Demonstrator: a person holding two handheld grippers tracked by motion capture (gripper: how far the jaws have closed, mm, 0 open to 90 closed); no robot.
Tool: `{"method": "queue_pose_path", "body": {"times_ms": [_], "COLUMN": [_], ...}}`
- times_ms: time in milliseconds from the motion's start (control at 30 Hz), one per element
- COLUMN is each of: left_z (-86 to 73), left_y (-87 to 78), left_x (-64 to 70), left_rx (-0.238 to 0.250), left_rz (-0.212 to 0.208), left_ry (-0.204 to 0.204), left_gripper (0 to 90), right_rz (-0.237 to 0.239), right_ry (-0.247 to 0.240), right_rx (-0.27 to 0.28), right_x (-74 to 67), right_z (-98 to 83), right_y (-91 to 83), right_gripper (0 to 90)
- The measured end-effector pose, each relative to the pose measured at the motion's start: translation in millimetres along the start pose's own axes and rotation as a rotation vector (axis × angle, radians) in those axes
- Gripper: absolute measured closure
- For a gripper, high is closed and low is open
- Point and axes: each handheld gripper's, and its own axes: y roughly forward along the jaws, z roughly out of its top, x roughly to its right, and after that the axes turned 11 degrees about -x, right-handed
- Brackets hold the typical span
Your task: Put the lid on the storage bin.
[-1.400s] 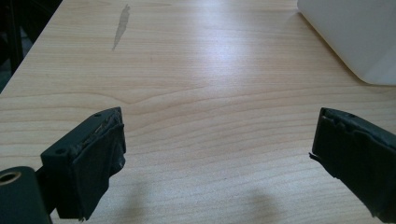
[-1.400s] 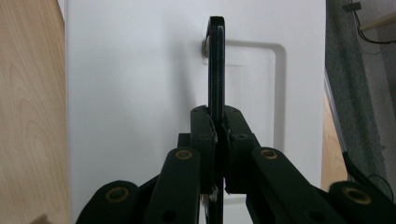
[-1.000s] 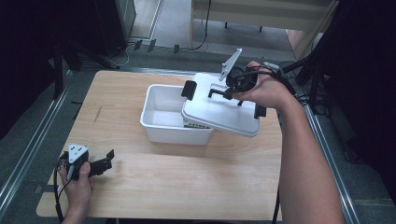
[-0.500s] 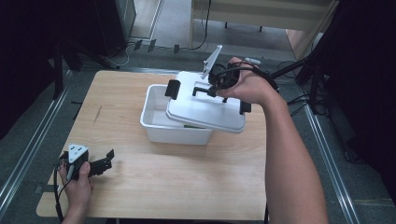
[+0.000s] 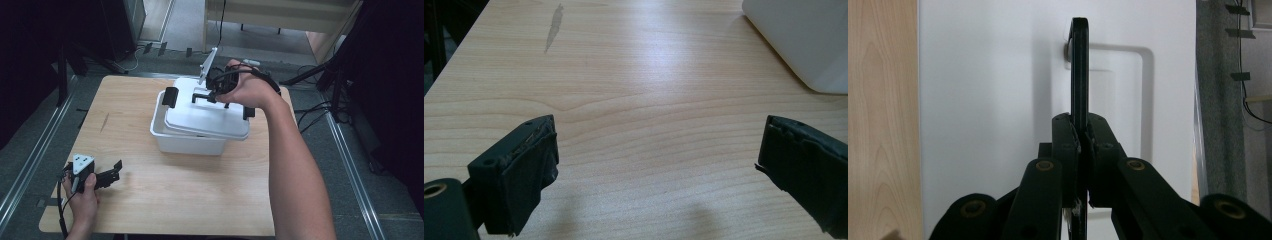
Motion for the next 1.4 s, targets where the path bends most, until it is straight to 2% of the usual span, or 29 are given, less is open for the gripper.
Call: {"method": "queue_pose_path", "body": {"times_ms": [533,633,667,700,1033,1067,1100,1200,1233,1400], "left_z": [-0.3,-0.3,-0.4,-0.4,-0.4,-0.4,-0.4,-0.5,-0.5,-0.4], "left_y": [0.0,-0.1,-0.2,-0.2,0.0,0.0,-0.1,-0.1,-0.1,-0.2], "left_x": [0.0,0.0,0.0,-0.1,-0.1,-0.1,-0.1,-0.2,-0.1,-0.4], "left_rx": [0.002,0.002,0.002,0.003,0.006,0.005,0.006,0.006,0.006,0.006], "left_rz": [-0.003,-0.002,-0.002,-0.004,-0.005,-0.005,-0.005,-0.006,-0.006,-0.007], "left_ry": [-0.003,0.003,0.003,0.002,-0.001,0.0,0.0,0.0,0.0,-0.002], "left_gripper": [3.1,3.2,3.2,3.1,3.2,3.2,3.2,3.1,3.1,3.2], "right_rz": [0.014,0.017,0.02,0.02,0.028,0.033,0.032,0.034,0.031,0.039], "right_ry": [-0.056,-0.057,-0.044,-0.058,-0.071,-0.049,-0.072,-0.061,-0.076,-0.07], "right_rx": [-0.001,-0.008,-0.015,-0.013,-0.015,-0.024,-0.014,-0.027,-0.02,-0.027], "right_x": [-1.2,-2.1,-3.4,-3.1,-2.7,-4.5,-3.2,-4.2,-3.1,-3.7], "right_z": [29.6,33.1,34.3,36.2,46.0,46.7,47.7,49.0,49.4,49.0], "right_y": [14.6,17.5,18.1,19.6,29.4,30.0,31.5,34.0,35.7,40.2], "right_gripper": [85.1,85.1,85.1,85.1,85.1,85.1,85.1,85.1,85.1,84.4]}}
